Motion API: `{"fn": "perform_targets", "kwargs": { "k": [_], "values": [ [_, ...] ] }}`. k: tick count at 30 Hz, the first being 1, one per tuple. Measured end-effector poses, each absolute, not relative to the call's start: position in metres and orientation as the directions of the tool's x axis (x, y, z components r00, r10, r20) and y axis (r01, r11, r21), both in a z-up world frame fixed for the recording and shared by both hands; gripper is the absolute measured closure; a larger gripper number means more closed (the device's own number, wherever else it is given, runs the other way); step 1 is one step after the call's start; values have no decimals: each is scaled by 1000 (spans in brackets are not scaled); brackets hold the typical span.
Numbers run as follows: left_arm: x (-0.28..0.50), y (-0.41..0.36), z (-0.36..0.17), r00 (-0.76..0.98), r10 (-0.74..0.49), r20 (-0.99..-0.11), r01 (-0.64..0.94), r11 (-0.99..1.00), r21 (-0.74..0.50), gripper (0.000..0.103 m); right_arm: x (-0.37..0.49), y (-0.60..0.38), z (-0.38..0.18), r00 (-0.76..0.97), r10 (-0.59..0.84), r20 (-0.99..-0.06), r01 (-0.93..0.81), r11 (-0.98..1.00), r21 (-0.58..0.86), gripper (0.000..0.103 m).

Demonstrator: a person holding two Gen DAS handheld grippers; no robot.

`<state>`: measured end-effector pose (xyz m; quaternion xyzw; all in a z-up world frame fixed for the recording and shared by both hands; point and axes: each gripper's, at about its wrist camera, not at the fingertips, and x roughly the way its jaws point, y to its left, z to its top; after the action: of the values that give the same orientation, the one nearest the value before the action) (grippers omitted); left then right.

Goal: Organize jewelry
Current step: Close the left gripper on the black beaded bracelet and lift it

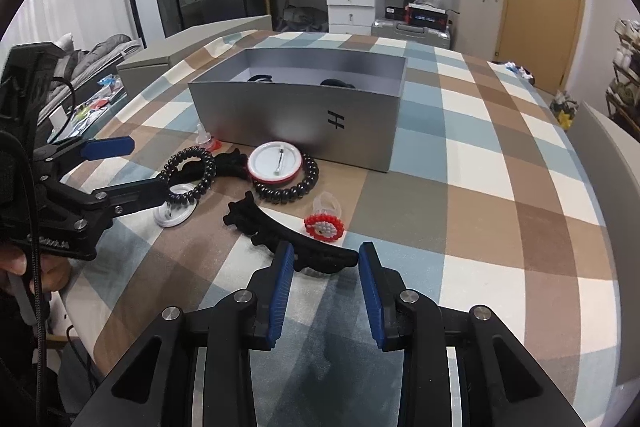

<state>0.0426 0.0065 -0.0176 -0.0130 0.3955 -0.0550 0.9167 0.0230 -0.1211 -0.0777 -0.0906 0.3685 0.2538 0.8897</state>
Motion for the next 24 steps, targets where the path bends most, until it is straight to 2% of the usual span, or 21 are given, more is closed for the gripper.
{"fn": "perform_targets", "kwargs": {
  "k": [1, 3, 5, 7, 9, 14, 24],
  "values": [
    [45, 9, -17, 679, -122, -724, 83, 992, -89, 6, 23, -122, -77, 601, 385, -700, -519, 855, 25, 71],
    [50, 13, -17, 676, -140, -723, 75, 990, -122, 21, 22, -125, -76, 602, 388, -697, -519, 855, 28, 71],
    [58, 14, -22, 645, -163, -746, 82, 986, -144, 55, 22, -127, -77, 600, 389, -699, -517, 855, 31, 71],
    [61, 13, -28, 620, -192, -761, 96, 981, -170, 72, 23, -129, -78, 597, 390, -701, -517, 855, 35, 71],
    [57, 12, -25, 633, -196, -749, 104, 980, -169, 84, 23, -129, -78, 596, 392, -700, -519, 854, 37, 71],
    [47, 9, -20, 658, -216, -721, 129, 976, -174, 97, 24, -130, -80, 584, 398, -708, -521, 852, 49, 71],
    [33, 10, -6, 719, -213, -661, 144, 977, -157, 97, 15, -130, -68, 629, 420, -654, -532, 846, 32, 71]
  ]
}}
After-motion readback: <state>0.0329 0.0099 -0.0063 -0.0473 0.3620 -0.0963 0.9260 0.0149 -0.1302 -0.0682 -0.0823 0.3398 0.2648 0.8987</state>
